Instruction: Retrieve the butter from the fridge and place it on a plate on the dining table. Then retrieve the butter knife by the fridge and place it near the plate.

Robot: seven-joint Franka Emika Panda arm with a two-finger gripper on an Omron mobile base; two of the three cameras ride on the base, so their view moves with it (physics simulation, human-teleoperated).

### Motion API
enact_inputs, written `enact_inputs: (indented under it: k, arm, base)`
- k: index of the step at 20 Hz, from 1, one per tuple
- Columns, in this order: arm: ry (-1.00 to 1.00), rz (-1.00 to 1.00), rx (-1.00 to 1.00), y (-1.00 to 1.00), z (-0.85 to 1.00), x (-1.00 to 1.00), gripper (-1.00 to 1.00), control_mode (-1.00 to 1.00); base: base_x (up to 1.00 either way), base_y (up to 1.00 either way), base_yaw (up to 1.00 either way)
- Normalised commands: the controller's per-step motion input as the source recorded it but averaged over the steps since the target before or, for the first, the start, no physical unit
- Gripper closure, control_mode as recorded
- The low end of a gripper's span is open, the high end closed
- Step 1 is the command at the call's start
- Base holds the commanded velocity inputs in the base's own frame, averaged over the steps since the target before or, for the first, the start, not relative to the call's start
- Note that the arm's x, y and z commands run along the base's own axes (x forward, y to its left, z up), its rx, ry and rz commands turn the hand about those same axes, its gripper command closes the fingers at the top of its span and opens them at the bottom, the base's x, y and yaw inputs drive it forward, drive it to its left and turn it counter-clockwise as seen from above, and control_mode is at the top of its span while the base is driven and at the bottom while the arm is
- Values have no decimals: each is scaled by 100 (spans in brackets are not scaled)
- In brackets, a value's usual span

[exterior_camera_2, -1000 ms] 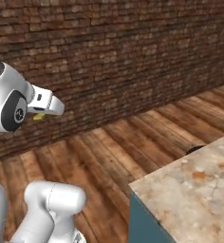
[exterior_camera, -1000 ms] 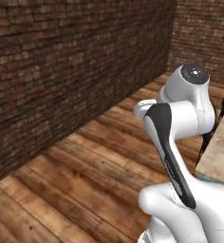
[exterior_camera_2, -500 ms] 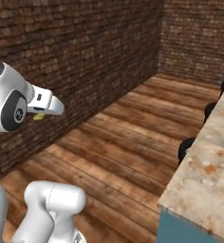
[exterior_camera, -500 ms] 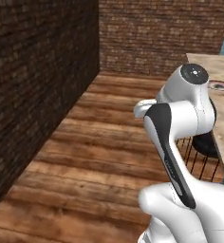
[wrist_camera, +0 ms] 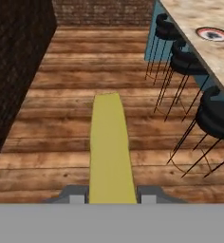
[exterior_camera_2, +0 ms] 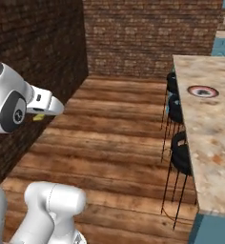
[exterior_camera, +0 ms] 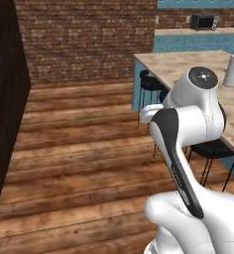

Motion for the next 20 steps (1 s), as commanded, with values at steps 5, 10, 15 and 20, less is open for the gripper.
enact_inputs:
  k: [5,10,15,20]
  arm:
    - [0,0,0,0,0,0,100,100]
    - [0,0,0,0,0,0,100,100]
    - [0,0,0,0,0,0,100,100]
    - [0,0,0,0,0,0,100,100]
  base:
    - [99,74,-57]
    - [97,69,-57]
    - [82,66,-63]
    - [71,71,-67]
